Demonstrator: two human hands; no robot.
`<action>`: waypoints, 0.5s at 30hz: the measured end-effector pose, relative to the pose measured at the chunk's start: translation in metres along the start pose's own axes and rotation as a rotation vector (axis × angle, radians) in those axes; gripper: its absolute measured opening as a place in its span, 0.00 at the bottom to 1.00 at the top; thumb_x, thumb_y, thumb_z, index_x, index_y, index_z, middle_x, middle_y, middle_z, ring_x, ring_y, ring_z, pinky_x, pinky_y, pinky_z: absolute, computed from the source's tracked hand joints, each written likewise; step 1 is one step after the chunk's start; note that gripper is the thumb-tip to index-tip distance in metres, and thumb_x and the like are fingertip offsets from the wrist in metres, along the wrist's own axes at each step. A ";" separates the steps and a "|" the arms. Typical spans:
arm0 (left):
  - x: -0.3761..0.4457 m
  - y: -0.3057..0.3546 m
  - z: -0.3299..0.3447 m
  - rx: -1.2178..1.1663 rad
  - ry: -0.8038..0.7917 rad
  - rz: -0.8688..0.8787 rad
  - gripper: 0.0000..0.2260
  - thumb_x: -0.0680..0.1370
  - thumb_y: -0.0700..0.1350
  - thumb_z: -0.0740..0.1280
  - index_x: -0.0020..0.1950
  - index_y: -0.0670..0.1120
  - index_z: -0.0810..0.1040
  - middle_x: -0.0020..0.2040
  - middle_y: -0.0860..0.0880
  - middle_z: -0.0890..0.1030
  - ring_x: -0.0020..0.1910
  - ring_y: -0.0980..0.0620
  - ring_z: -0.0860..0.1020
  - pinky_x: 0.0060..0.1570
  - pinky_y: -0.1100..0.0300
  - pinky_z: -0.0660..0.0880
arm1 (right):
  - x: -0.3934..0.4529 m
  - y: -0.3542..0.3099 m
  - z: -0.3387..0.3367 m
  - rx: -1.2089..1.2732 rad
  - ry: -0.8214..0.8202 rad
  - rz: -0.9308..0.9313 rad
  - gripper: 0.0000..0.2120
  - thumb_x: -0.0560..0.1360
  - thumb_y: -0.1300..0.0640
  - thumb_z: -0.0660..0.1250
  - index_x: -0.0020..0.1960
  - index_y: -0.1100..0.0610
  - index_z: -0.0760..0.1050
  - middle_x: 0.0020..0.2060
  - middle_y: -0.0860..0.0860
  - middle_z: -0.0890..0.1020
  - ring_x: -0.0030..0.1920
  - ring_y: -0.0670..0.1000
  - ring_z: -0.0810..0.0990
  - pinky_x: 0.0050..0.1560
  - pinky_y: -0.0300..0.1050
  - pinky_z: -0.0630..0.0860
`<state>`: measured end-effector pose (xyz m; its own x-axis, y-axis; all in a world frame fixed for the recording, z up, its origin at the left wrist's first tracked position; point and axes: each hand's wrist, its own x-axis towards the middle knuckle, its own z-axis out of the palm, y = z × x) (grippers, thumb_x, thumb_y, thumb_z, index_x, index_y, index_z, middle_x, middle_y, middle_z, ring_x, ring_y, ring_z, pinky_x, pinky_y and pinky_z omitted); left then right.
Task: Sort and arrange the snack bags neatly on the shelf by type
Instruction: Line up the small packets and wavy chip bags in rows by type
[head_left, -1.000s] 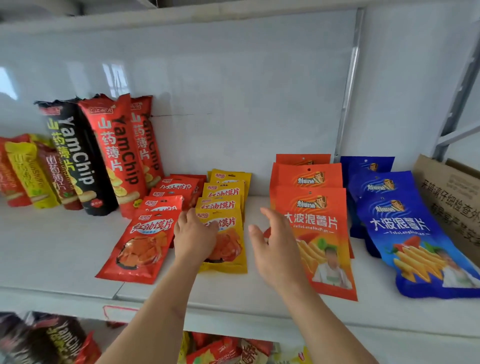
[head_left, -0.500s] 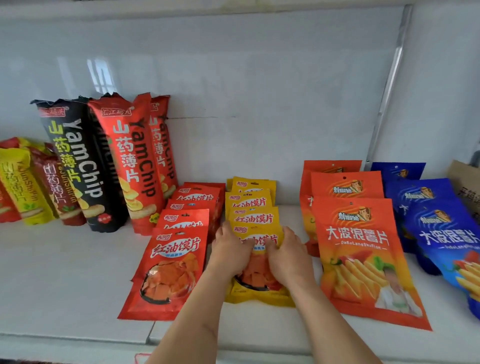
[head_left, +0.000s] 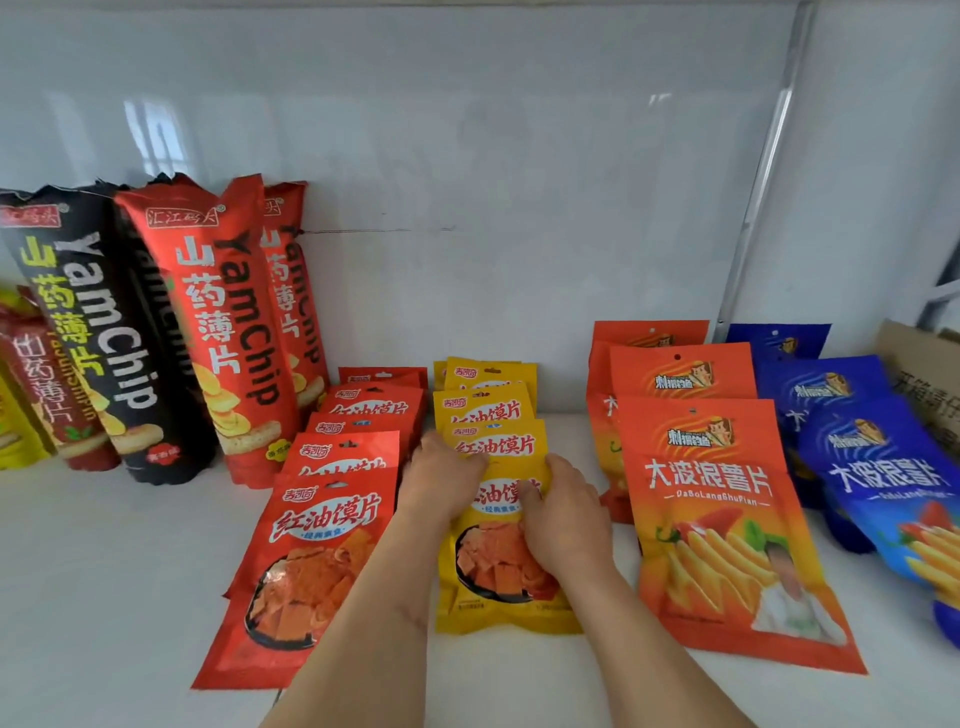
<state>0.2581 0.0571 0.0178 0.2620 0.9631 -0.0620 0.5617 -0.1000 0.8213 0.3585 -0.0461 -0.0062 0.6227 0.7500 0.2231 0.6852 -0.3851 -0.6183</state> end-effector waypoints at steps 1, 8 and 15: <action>0.002 0.001 -0.001 -0.027 -0.002 -0.004 0.31 0.73 0.56 0.70 0.72 0.45 0.64 0.66 0.44 0.76 0.62 0.40 0.78 0.61 0.43 0.77 | 0.002 0.000 0.000 0.006 0.004 0.001 0.20 0.81 0.46 0.59 0.70 0.52 0.66 0.64 0.50 0.75 0.64 0.56 0.73 0.61 0.53 0.70; 0.018 0.018 -0.004 -0.303 0.002 -0.042 0.27 0.76 0.53 0.71 0.70 0.44 0.68 0.63 0.45 0.79 0.56 0.44 0.81 0.49 0.52 0.80 | 0.015 -0.003 -0.002 0.135 0.026 0.000 0.23 0.81 0.50 0.62 0.73 0.55 0.65 0.66 0.53 0.74 0.66 0.55 0.73 0.63 0.50 0.71; 0.037 0.026 -0.007 -0.489 -0.059 -0.081 0.19 0.76 0.52 0.72 0.63 0.48 0.72 0.54 0.46 0.84 0.47 0.43 0.86 0.49 0.43 0.83 | 0.024 -0.002 -0.002 0.184 0.069 0.016 0.21 0.81 0.51 0.61 0.72 0.53 0.65 0.65 0.51 0.74 0.63 0.53 0.76 0.57 0.46 0.72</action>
<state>0.2772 0.0918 0.0410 0.2846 0.9457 -0.1570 0.1519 0.1173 0.9814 0.3733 -0.0285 0.0018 0.6615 0.7035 0.2597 0.5985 -0.2866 -0.7481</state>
